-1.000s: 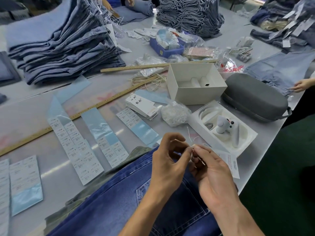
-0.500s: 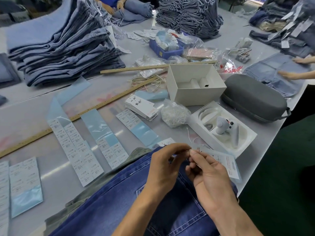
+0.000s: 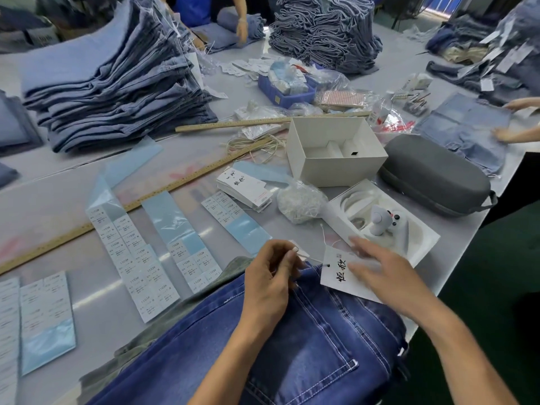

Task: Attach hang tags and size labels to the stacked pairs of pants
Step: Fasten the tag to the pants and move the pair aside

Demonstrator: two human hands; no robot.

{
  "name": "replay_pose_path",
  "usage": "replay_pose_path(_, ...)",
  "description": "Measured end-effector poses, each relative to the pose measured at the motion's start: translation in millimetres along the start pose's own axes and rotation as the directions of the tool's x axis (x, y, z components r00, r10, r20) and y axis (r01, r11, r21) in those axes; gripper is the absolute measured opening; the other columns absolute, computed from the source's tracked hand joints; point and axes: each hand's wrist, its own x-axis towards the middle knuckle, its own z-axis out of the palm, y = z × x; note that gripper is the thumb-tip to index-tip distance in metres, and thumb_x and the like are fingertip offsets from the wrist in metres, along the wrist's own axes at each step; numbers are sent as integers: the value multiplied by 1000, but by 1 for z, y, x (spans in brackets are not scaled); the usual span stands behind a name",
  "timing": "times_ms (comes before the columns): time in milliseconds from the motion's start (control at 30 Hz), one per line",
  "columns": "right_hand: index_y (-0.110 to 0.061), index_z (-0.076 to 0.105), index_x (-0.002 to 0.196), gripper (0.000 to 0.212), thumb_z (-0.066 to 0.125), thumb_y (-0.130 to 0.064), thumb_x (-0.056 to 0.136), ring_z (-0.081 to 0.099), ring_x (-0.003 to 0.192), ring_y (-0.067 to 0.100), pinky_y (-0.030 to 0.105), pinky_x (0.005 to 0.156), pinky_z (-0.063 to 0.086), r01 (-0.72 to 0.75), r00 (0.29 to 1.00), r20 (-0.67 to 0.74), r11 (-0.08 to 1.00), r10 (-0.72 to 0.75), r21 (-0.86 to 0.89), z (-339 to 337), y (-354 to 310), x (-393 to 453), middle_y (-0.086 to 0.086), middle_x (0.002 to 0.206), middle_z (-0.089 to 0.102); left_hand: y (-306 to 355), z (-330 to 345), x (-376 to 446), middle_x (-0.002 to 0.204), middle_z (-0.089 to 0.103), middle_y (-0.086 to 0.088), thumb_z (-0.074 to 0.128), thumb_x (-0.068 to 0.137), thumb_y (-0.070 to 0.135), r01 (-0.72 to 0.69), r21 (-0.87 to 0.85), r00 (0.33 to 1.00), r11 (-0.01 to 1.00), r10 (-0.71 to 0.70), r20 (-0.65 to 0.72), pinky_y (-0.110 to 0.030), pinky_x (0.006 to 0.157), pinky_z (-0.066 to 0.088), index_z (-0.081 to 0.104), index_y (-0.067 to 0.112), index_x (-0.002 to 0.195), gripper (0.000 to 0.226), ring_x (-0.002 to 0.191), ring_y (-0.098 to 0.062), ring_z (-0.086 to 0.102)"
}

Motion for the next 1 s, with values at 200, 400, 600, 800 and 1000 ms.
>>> replay_pose_path(200, -40, 76, 85, 18, 75, -22, 90, 67, 77, -1, 19, 64, 49, -42, 995, -87, 989, 55, 145, -24, 8, -10, -18, 82, 71, -4, 0, 2, 77, 70, -3, 57, 102, 6, 7, 34, 1000, 999, -7, -19, -25, 59, 51, 65, 34, 97, 29, 66, -12, 62)
replay_pose_path(400, -46, 60, 115, 34, 70, -20, 94, 69, 81, 3, 31, 75, 53, -132, 991, 34, 962, 128, 239, -2, -6, -54, -14, 87, 74, 13, -10, -11, 87, 74, 6, 58, 99, 0, -84, 168, 987, 982, 106, -124, -25, 72, 54, 65, 29, 107, 30, 79, -11, 69)
replay_pose_path(600, -30, 57, 135, 50, 72, -30, 87, 54, 118, 19, 41, 89, 52, 216, 906, -288, 924, -310, -315, 9, -18, -80, -12, 129, 54, 0, -97, -91, 125, 67, 11, 61, 92, 22, -274, 808, 896, 522, 443, 18, -26, 95, 47, 73, 22, 117, 28, 113, -12, 65)
replay_pose_path(800, -23, 65, 136, 54, 50, -55, 95, 56, 133, 21, 37, 117, 21, 558, 815, 181, 661, -550, -502, 98, -73, -94, 2, 147, 57, -28, -121, -148, 144, 58, -11, 26, 106, 48, -13, 940, 955, 342, 284, -90, -32, 113, 19, 70, 18, 129, 59, 137, -19, 44)
replay_pose_path(1000, -43, 19, 158, 63, 21, -68, 100, 11, 154, 9, 39, 125, 4, 556, 829, 405, 649, -385, -520, 132, -112, -92, -14, 166, 17, -34, -134, -164, 151, 52, -4, 46, 97, 40, -22, 971, 967, 239, 252, -40, -44, 111, 30, 63, 27, 139, 48, 139, -20, 50)
